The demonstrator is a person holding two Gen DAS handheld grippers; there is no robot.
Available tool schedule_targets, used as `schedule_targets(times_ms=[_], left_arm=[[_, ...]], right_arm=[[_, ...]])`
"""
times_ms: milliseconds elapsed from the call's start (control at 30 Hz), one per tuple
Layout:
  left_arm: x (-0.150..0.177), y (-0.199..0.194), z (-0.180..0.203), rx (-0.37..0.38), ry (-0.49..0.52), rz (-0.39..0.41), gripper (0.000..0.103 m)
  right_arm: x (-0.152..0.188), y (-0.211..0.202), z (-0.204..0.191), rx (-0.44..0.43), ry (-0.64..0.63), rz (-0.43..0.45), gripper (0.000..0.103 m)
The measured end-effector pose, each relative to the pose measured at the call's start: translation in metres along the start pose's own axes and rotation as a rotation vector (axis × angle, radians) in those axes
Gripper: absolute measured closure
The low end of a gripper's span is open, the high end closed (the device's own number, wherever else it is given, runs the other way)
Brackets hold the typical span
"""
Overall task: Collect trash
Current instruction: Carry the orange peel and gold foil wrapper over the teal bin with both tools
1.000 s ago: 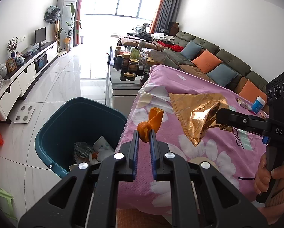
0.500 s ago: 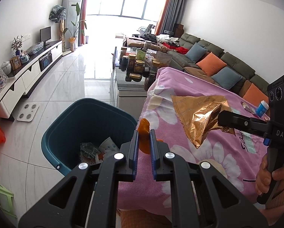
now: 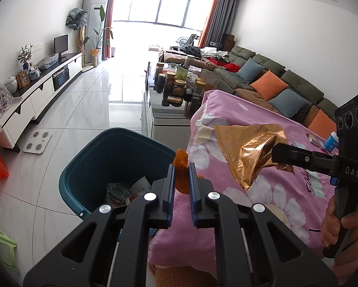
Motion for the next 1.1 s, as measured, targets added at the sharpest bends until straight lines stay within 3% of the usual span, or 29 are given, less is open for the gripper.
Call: schedule_targets(times_ms=[1100], left_arm=[[-0.005,-0.004,-0.041,-0.098,-0.040,0.016,0.092]], right_arm=[[0.003,0.042,-0.023,-0.003,-0.068,-0.071,0.073]])
Point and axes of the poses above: each gripper's, at about its wrist camera, not at the fingertips, and y roughly the way its jaws point, z to its right, x to its underside, the point moved 9 cm from there along y, roughly the way its jaws point, and after that the axes turned 12 degrees about z, right-handed, at the moved point
